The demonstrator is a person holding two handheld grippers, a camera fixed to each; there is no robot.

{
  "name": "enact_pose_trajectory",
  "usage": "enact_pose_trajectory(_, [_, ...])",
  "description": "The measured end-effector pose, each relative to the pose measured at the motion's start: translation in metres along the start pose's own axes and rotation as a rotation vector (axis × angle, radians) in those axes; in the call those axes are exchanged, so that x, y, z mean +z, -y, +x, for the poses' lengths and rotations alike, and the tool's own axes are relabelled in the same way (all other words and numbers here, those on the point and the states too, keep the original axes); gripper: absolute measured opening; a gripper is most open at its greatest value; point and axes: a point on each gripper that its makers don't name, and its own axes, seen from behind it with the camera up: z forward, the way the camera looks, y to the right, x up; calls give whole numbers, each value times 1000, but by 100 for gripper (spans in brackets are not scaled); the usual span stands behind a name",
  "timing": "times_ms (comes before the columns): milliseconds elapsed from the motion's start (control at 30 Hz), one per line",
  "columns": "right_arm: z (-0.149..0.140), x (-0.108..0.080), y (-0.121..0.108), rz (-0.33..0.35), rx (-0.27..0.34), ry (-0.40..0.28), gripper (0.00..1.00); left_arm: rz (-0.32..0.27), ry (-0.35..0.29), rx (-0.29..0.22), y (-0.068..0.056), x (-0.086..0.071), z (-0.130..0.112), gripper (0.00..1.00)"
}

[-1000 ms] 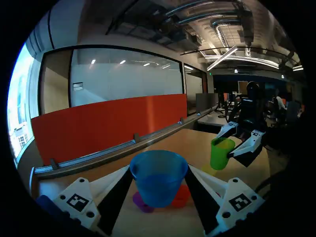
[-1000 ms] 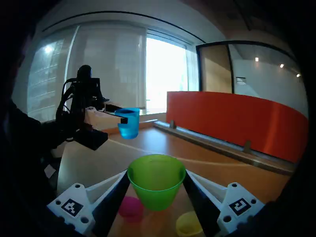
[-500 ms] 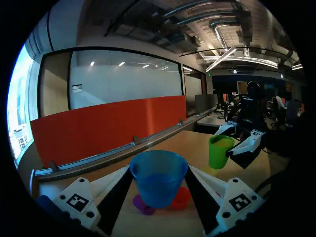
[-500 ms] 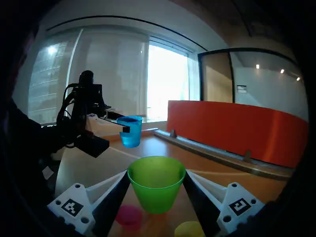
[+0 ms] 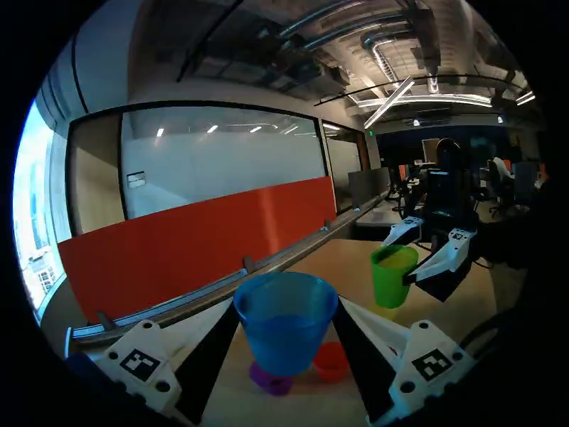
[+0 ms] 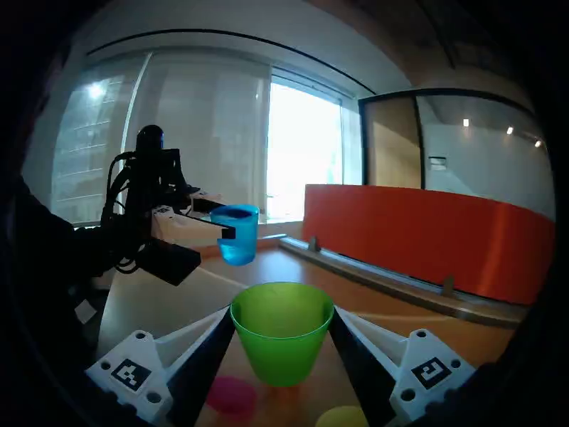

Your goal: Pour water

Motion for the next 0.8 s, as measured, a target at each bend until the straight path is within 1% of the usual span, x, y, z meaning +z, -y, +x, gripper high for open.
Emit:
enact_pose_trajectory(100, [0,3,4,15,3,0,92,4,-4,32,1,1,4,87])
enact_pose_trajectory(267, [1,8,9,30,9,-5,92,26,-4,101,4,4,12,87])
enact_pose_trajectory(467, [0,16,16,52,12,-6,92,39,-10,185,2,6,22,87])
enact_pose_trajectory(667, [-2,20,21,64,18,-7,92,53,-26,283,0,9,34,87])
enact_pose_trajectory(800, [-3,24,23,72,29,-11,91,56,-26,318,-2,12,40,87])
